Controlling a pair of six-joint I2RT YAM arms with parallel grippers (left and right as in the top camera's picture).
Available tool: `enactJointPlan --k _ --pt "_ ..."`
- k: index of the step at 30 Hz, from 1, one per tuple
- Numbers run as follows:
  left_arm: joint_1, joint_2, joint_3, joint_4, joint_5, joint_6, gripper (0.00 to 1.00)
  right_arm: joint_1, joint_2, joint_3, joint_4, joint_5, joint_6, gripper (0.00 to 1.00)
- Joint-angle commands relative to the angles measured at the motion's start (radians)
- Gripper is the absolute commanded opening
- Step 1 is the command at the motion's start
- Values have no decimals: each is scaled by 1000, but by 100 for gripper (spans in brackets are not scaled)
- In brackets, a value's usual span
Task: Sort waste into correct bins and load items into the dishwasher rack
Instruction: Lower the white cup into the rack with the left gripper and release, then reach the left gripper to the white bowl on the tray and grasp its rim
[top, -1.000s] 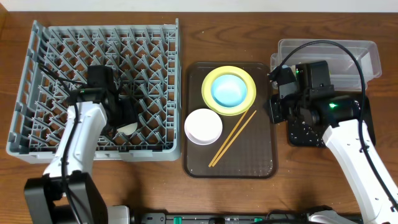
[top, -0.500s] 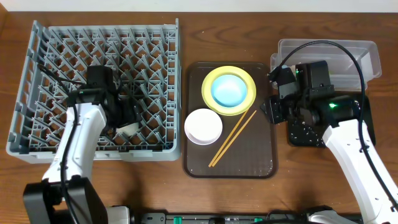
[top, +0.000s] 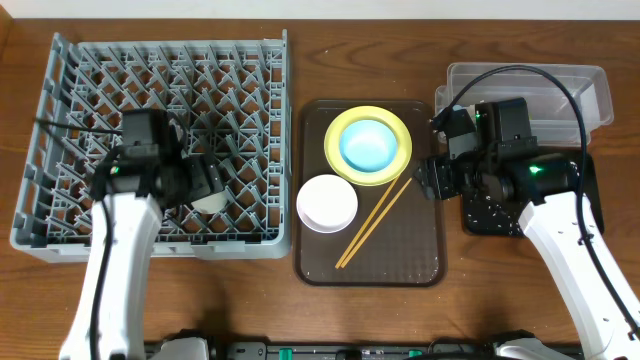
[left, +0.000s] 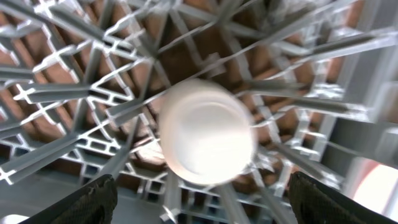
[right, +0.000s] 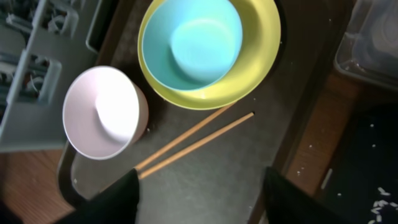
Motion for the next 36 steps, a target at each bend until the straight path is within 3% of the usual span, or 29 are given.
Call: enactJointPlan --k 1,5,10,13,16,23,27,36 --pt "0 -81 17 -2 131 2 89 -3 0 18 -1 -1 1 68" --pt "-1 -133 17 1 253 2 89 -3 0 18 3 -2 2 70" --pt "-61 -145 17 1 251 2 89 -3 1 18 10 -2 2 68" --pt "-148 -144 17 2 175 2 90 -3 1 18 11 -1 2 64" --pt "-275 -144 17 10 66 1 90 -3 1 18 10 9 2 55" --pt "-591 -106 19 57 -185 -7 90 -9 -21 19 -19 143 74 58" --pt "-690 -11 83 35 -194 -25 90 -34 -59 19 -46 167 73 61" --pt "-778 249 242 -8 -208 -25 90 -153 -105 19 -129 271 153 65"
